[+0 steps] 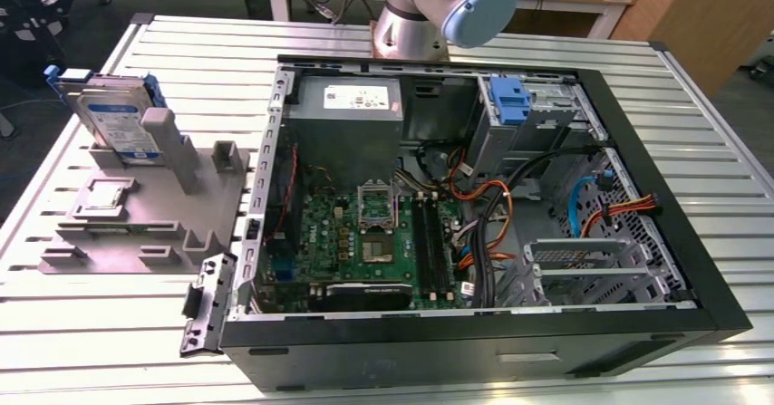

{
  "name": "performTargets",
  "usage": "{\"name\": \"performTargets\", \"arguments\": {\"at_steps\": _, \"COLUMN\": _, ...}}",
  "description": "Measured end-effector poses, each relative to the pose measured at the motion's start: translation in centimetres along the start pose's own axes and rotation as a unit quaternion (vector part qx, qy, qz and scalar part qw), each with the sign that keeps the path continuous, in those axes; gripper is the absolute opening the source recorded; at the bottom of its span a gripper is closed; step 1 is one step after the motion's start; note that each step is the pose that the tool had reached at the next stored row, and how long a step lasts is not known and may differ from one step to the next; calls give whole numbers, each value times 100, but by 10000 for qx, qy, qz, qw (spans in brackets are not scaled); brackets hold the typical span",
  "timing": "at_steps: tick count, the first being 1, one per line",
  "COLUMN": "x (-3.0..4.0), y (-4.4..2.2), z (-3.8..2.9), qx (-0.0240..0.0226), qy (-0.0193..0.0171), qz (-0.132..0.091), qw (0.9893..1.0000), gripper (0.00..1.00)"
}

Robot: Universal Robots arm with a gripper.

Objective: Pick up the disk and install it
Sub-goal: 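Pick up the disk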

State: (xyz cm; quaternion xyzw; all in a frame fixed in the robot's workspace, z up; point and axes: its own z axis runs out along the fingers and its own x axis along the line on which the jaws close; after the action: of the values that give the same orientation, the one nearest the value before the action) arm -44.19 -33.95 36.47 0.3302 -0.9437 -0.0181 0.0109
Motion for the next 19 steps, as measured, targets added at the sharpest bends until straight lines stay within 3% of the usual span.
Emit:
{"name": "performTargets", "arguments": {"at_steps": 8, "x": 0, "y": 0, "z": 1, "qx": 4, "qy": 17, "qz": -414, "qw": 9991, "gripper": 10}}
{"name": "performTargets", "arguments": {"at_steps": 19, "x": 0, "y": 0, "z": 1, "qx": 7, "qy": 35, "qz": -854, "qw": 9963, "gripper": 10}}
